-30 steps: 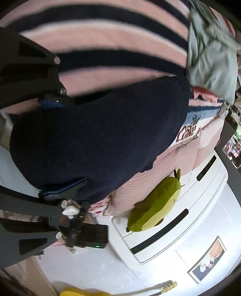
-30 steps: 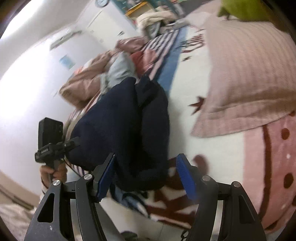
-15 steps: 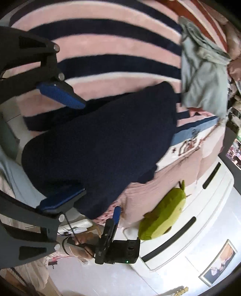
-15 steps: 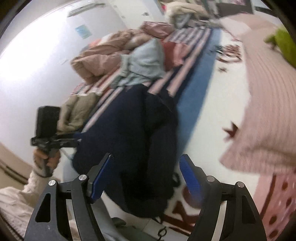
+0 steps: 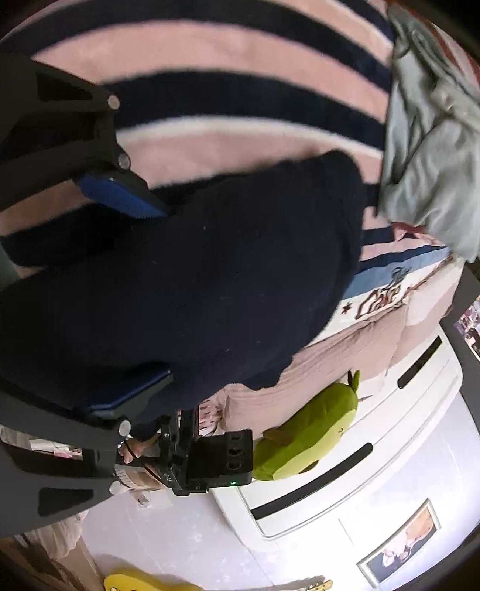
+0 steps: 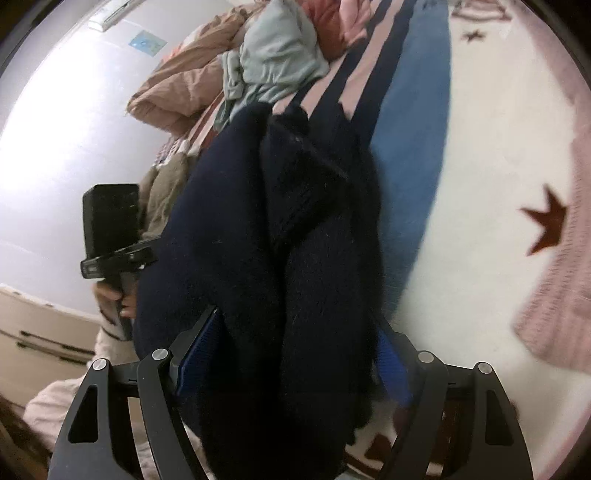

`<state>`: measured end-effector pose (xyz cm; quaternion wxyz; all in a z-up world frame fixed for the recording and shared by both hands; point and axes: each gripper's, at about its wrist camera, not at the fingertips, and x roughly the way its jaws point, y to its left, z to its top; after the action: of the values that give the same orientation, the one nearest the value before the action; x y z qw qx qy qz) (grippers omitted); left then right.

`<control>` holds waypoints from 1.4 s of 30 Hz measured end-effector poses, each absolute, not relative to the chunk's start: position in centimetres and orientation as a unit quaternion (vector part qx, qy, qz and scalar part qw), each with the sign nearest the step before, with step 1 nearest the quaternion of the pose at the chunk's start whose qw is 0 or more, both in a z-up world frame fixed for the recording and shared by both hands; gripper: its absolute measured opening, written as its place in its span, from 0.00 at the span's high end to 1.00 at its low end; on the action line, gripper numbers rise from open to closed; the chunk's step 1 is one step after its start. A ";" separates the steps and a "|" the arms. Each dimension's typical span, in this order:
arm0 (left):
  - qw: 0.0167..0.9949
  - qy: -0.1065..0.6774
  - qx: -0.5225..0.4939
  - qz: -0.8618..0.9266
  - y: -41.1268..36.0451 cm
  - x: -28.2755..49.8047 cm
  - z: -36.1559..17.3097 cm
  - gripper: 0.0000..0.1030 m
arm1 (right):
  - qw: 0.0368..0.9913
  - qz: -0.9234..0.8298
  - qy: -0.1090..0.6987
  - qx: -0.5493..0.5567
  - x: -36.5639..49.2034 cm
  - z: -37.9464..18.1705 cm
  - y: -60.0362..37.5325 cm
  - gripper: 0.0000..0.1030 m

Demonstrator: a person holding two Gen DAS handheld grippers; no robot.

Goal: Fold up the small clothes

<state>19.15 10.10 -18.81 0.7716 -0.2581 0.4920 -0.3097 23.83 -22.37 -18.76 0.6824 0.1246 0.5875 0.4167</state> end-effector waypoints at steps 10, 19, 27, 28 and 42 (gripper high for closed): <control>0.797 0.463 -0.248 -0.299 9.4 19.3 -17.0 0.72 | 0.654 0.479 0.565 0.153 24.5 -19.8 -21.4 0.63; 0.847 0.394 -0.210 -0.287 13.0 16.9 -9.9 0.74 | 0.667 0.530 0.500 0.157 23.2 -15.1 -16.9 0.74; 0.880 0.365 -0.199 -0.230 20.1 13.6 -5.4 0.75 | 0.646 0.582 0.470 0.153 21.9 -12.6 -8.5 0.76; 0.886 0.360 -0.191 -0.222 21.4 13.1 -4.3 0.75 | 0.643 0.589 0.466 0.151 21.9 -12.2 -7.7 0.76; 0.927 0.345 -0.112 -0.099 38.8 8.6 4.6 0.75 | 0.607 0.660 0.427 0.118 17.7 -5.1 14.1 0.76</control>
<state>8.64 38.77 4.57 0.9268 -0.1116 0.3445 -0.0990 17.66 14.07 -5.13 0.6065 0.1185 0.4270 0.6601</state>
